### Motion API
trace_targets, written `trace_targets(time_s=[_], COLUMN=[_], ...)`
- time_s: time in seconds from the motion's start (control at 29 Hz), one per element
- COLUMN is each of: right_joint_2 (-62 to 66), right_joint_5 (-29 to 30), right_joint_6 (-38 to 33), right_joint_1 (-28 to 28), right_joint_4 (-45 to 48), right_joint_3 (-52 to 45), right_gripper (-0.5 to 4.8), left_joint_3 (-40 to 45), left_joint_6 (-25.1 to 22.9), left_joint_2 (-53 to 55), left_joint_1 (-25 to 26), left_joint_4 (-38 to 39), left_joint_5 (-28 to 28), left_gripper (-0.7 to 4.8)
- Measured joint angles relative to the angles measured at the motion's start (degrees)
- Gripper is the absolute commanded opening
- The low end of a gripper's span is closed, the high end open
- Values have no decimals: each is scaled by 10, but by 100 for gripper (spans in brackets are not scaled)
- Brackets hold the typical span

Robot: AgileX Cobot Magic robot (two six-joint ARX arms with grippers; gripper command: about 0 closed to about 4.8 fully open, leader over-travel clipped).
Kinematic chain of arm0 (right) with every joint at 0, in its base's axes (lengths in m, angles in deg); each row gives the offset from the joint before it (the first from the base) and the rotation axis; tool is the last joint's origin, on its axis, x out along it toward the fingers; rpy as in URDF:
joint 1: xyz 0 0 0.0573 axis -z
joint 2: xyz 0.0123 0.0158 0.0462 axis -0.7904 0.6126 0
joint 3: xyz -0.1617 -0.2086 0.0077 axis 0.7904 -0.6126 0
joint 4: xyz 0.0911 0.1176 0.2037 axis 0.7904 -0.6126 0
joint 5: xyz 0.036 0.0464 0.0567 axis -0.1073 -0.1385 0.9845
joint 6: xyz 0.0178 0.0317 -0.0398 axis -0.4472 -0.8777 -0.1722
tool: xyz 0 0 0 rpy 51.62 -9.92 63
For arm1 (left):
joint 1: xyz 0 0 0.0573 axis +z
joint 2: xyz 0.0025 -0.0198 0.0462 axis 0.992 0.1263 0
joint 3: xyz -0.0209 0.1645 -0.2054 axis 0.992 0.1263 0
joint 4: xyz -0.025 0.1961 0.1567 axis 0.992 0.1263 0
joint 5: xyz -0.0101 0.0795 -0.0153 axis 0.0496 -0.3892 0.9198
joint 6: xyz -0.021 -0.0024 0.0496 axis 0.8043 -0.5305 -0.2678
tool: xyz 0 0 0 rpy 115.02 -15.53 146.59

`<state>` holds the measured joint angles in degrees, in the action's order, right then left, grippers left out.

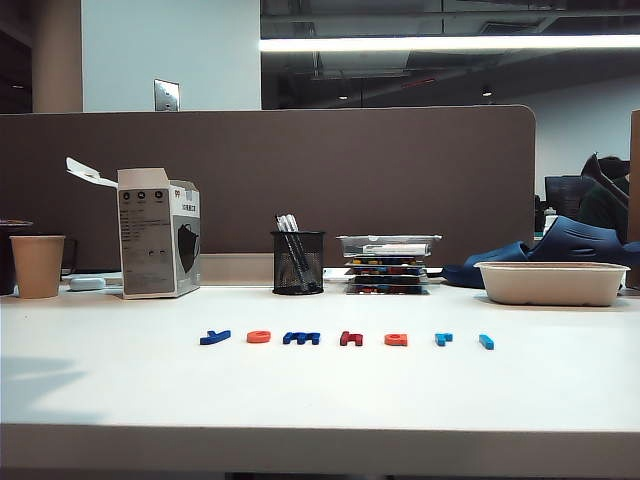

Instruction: Select the appropriate letters from the row of letter magnets placed on the table to arrange into the word "car".

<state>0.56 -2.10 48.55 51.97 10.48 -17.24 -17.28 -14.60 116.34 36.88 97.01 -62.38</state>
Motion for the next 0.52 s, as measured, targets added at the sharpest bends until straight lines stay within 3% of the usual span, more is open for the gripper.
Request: trace_targets(time_s=[0.52], right_joint_2=[351], right_joint_5=[294], right_joint_6=[1], right_joint_1=[-1], right_joint_4=[-30], right_joint_3=[189], right_gripper=[-6], left_joint_3=[0], left_joint_6=[0], left_joint_2=[0], left_joint_1=[0], left_joint_4=[0], left_joint_5=[0], left_gripper=[-5])
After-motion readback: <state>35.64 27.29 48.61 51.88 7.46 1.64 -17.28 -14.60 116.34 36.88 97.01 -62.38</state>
